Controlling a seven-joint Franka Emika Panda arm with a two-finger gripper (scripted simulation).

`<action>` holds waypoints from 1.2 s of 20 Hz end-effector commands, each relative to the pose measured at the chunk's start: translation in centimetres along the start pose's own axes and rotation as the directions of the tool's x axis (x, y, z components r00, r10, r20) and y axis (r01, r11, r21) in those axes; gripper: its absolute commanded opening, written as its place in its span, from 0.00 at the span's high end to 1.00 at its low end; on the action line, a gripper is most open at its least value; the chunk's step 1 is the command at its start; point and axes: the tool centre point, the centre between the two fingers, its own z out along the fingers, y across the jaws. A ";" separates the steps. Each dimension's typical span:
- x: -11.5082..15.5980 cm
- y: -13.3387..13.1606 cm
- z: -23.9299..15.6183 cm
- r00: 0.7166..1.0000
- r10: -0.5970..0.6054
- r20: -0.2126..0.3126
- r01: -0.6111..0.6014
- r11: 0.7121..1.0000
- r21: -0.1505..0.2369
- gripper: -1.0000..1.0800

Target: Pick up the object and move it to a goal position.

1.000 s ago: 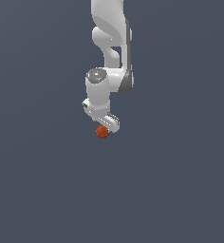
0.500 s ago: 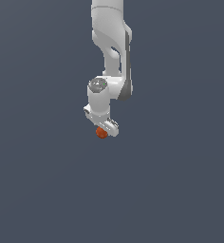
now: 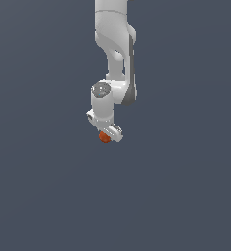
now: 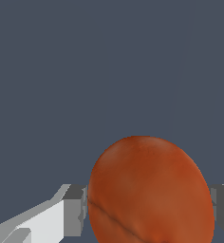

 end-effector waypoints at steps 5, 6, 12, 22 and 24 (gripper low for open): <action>0.0 0.0 0.0 1.000 0.000 0.000 0.000 1.000 0.000 1.00; 0.0 0.0 0.0 1.000 0.000 0.000 0.000 1.000 0.000 1.00; 0.4 -0.5 -1.1 1.000 0.000 0.000 0.000 1.000 0.000 1.00; 2.6 -2.8 -6.4 1.000 0.001 -0.001 -0.001 1.000 -0.001 1.00; 3.2 -3.5 -7.9 1.000 0.001 -0.001 -0.001 1.000 -0.001 1.00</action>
